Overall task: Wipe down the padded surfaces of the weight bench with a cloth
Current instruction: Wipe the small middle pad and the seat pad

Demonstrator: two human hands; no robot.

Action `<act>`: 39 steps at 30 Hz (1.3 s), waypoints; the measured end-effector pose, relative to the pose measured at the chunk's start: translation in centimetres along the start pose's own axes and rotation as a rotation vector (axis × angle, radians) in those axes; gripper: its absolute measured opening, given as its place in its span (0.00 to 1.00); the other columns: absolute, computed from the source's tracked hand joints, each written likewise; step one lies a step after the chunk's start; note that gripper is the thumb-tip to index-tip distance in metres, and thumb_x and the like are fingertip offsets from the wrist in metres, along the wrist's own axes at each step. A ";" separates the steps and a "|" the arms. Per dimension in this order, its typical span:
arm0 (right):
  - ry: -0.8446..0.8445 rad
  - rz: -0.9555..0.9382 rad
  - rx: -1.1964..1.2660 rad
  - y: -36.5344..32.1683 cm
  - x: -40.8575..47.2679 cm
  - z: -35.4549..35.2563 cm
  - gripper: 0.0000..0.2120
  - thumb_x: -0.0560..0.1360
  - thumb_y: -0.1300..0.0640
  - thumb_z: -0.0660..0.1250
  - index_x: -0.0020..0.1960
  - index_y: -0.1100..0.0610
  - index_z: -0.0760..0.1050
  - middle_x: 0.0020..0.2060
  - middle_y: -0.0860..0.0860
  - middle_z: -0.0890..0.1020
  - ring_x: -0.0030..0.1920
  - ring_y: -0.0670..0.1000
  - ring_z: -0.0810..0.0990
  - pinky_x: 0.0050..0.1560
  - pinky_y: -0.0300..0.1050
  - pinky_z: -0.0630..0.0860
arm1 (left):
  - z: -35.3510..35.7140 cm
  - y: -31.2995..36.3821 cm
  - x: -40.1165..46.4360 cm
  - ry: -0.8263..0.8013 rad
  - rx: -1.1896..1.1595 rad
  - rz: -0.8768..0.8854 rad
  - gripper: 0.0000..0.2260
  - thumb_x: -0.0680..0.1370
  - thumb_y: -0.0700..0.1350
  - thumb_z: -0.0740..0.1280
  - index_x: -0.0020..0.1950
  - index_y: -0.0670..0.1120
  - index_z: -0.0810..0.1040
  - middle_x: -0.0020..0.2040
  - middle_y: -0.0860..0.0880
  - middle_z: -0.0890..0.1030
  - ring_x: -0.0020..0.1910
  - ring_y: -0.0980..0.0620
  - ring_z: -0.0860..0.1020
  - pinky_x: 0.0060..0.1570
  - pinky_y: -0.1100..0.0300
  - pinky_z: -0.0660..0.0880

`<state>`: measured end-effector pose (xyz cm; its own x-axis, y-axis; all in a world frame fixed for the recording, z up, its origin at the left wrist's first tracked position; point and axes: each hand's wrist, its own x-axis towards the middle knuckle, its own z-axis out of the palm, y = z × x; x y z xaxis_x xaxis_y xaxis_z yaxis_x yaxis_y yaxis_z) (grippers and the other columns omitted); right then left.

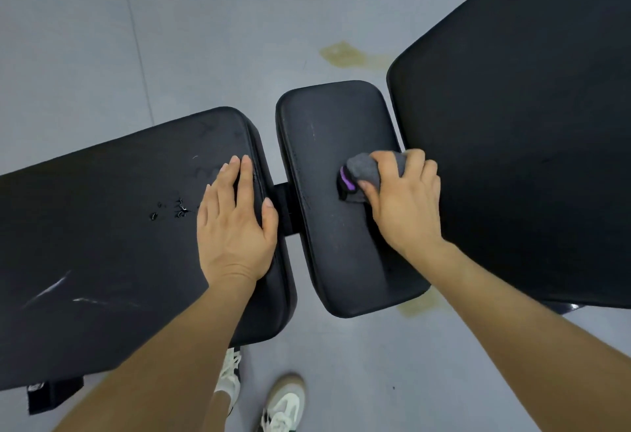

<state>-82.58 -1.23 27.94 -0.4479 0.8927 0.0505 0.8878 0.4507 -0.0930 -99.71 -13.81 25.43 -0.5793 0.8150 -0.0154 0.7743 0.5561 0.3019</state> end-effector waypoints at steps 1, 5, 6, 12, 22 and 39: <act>0.014 0.006 -0.022 -0.3 1.7 0.1 0.19 0.75 0.46 0.55 0.60 0.56 0.69 0.52 0.63 0.72 0.46 0.63 0.72 0.43 0.55 0.70 | 0.0 0.0 0.0 0.001 0.001 -0.003 0.26 0.78 0.52 0.50 0.76 0.47 0.56 0.75 0.48 0.60 0.71 0.49 0.58 0.72 0.53 0.53; -0.031 0.152 -0.053 -2.1 8.1 0.5 0.22 0.79 0.46 0.56 0.68 0.56 0.62 0.61 0.63 0.67 0.58 0.62 0.68 0.53 0.54 0.66 | 0.1 0.0 0.0 -0.009 0.006 -0.003 0.27 0.78 0.53 0.49 0.76 0.48 0.55 0.75 0.49 0.59 0.72 0.50 0.58 0.72 0.55 0.52; -0.032 0.160 -0.062 -2.3 8.6 0.6 0.23 0.79 0.45 0.56 0.69 0.56 0.61 0.61 0.63 0.67 0.58 0.62 0.68 0.53 0.53 0.67 | 0.1 0.0 0.0 -0.006 0.004 -0.002 0.27 0.78 0.53 0.49 0.76 0.48 0.55 0.75 0.49 0.59 0.71 0.50 0.57 0.72 0.54 0.52; 0.059 0.166 -0.116 -0.9 0.5 0.0 0.18 0.75 0.46 0.59 0.55 0.59 0.71 0.43 0.62 0.74 0.38 0.60 0.75 0.31 0.48 0.68 | 0.1 -0.2 0.0 -0.016 0.007 -0.003 0.27 0.78 0.53 0.49 0.76 0.48 0.54 0.75 0.49 0.59 0.72 0.49 0.59 0.72 0.53 0.53; -0.024 0.252 -0.119 -2.4 7.3 -0.5 0.21 0.80 0.45 0.54 0.70 0.53 0.59 0.60 0.63 0.67 0.47 0.60 0.75 0.33 0.48 0.62 | 0.3 -0.1 -0.1 0.001 -0.003 -0.013 0.27 0.78 0.53 0.49 0.76 0.49 0.55 0.75 0.49 0.59 0.71 0.49 0.59 0.71 0.53 0.54; 0.093 0.356 -0.137 -0.6 -8.4 -0.1 0.13 0.75 0.47 0.64 0.56 0.54 0.70 0.46 0.62 0.74 0.33 0.59 0.73 0.26 0.40 0.59 | -0.2 0.1 -0.1 0.000 -0.047 0.024 0.25 0.80 0.51 0.52 0.77 0.47 0.52 0.76 0.49 0.56 0.74 0.50 0.54 0.73 0.53 0.51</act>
<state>-79.35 -9.06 27.72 -0.1029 0.9862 0.1297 0.9947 0.1022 0.0120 -99.63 -13.91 25.66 -0.5610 0.8278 -0.0079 0.7749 0.5284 0.3469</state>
